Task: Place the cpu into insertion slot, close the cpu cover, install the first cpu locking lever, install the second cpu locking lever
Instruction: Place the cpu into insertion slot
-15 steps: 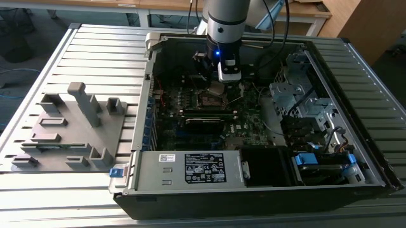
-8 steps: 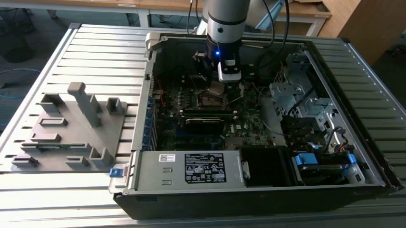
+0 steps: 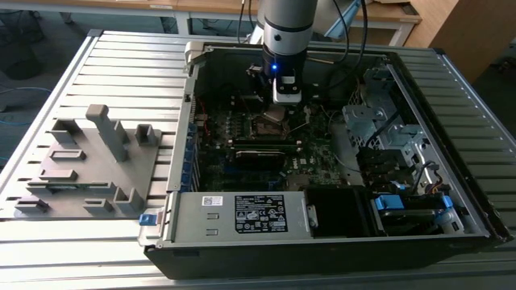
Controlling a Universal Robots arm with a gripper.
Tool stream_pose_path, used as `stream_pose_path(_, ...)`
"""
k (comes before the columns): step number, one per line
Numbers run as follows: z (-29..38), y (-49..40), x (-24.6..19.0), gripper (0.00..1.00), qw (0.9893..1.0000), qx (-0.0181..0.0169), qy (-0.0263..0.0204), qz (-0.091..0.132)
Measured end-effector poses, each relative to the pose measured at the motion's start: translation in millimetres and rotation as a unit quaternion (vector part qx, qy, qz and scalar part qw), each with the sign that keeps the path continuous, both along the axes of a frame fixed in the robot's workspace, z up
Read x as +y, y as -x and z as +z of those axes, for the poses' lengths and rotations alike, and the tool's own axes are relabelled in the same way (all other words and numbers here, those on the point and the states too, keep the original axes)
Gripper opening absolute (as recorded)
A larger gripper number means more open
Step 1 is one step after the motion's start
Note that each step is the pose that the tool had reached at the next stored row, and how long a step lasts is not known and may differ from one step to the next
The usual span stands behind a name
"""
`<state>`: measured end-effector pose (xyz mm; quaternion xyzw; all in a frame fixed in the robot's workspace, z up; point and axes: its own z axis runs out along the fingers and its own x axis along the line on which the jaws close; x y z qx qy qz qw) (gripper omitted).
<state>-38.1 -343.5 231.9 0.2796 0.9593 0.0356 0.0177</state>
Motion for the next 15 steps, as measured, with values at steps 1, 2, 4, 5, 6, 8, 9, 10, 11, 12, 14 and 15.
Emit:
stream_pose_path(1, 0.0, 0.0, 0.0, 0.54, 1.0000, 0.0000, 0.0000, -0.007)
stream_pose_path(2, 0.0, 0.0, 0.0, 0.54, 1.0000, 0.0001, -0.0001, -0.009)
stream_pose_path(4, 0.0, 0.0, 0.0, 0.54, 1.0000, 0.0000, 0.0000, -0.010)
stream_pose_path(5, -0.1, 0.0, 0.0, 0.54, 1.0000, 0.0000, 0.0000, -0.010)
stream_pose_path(6, 0.0, 0.0, 0.0, 0.54, 1.0000, 0.0000, 0.0000, -0.010)
stream_pose_path(8, 0.0, 0.0, 0.0, 0.54, 1.0000, 0.0000, 0.0000, -0.010)
stream_pose_path(9, 0.0, 0.0, 0.0, 0.54, 1.0000, 0.0000, 0.0000, -0.010)
stream_pose_path(10, 0.0, 0.0, 0.0, 0.54, 1.0000, 0.0000, 0.0000, -0.010)
stream_pose_path(11, -0.1, 0.0, 0.0, 0.54, 1.0000, 0.0000, 0.0000, -0.010)
stream_pose_path(12, 0.0, 0.0, 0.0, 0.54, 1.0000, 0.0000, 0.0000, -0.010)
stream_pose_path(14, 0.0, 0.0, 0.0, 0.54, 0.9999, 0.0000, 0.0000, -0.011)
stream_pose_path(15, 0.0, 0.0, 0.0, 0.54, 0.9999, 0.0000, 0.0000, -0.012)
